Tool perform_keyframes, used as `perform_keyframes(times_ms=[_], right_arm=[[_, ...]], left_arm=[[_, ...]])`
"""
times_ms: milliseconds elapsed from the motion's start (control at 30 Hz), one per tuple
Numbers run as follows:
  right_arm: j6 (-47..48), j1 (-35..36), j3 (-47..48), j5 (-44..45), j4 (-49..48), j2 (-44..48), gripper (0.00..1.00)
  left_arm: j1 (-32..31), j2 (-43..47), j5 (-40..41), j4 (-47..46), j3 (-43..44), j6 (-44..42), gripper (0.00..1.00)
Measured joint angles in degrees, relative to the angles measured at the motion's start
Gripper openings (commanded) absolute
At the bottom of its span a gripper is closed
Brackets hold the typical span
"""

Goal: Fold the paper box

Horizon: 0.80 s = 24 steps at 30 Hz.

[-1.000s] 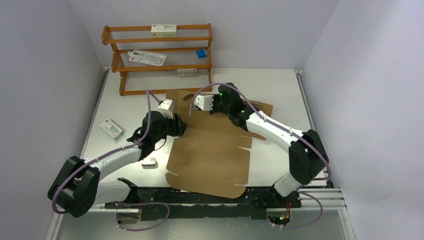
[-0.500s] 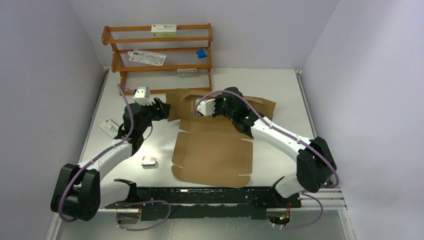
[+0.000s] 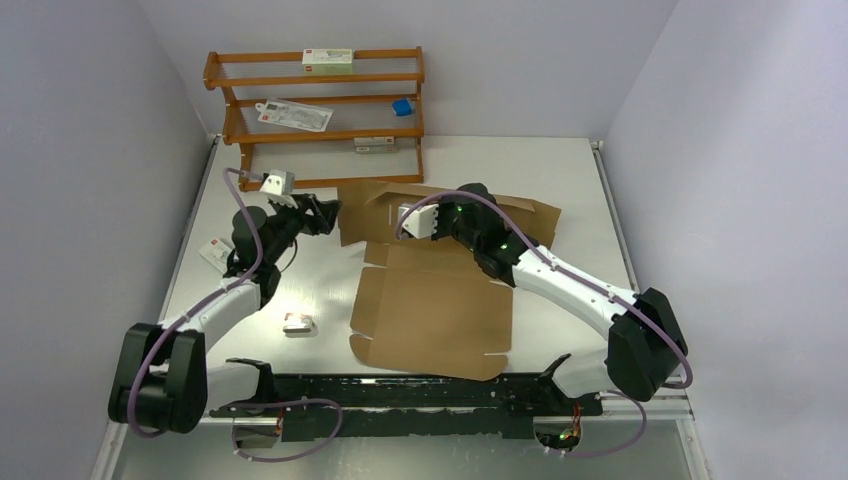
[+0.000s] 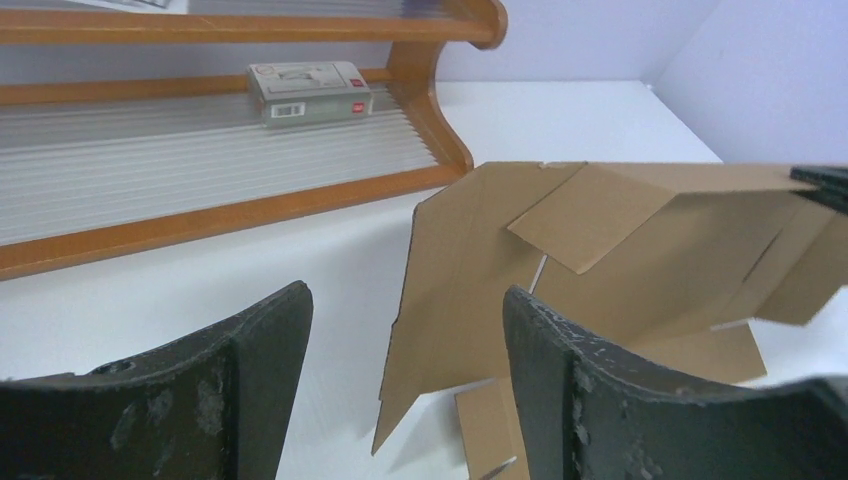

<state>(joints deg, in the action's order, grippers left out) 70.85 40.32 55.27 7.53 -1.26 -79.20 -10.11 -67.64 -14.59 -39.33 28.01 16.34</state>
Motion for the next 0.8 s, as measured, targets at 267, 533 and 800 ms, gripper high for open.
perform_keyframes(times_ms=[267, 533, 800], right_arm=[[1.29, 0.22, -0.15, -0.11, -1.14, 0.2, 0.0], [2.73, 0.31, 0.04, -0.46, -2.08, -1.11, 0.0], [3.41, 0.31, 0.04, -0.44, -2.34, -1.55, 0.0]], left_arm=[[2.19, -6.73, -8.81, -2.25, 1.66, -3.37, 0.69], [2.43, -13.31, -13.81, -3.15, 6.75, -7.04, 0.58], [2.47, -17.57, -15.47, -3.32, 8.9, -9.53, 0.31]])
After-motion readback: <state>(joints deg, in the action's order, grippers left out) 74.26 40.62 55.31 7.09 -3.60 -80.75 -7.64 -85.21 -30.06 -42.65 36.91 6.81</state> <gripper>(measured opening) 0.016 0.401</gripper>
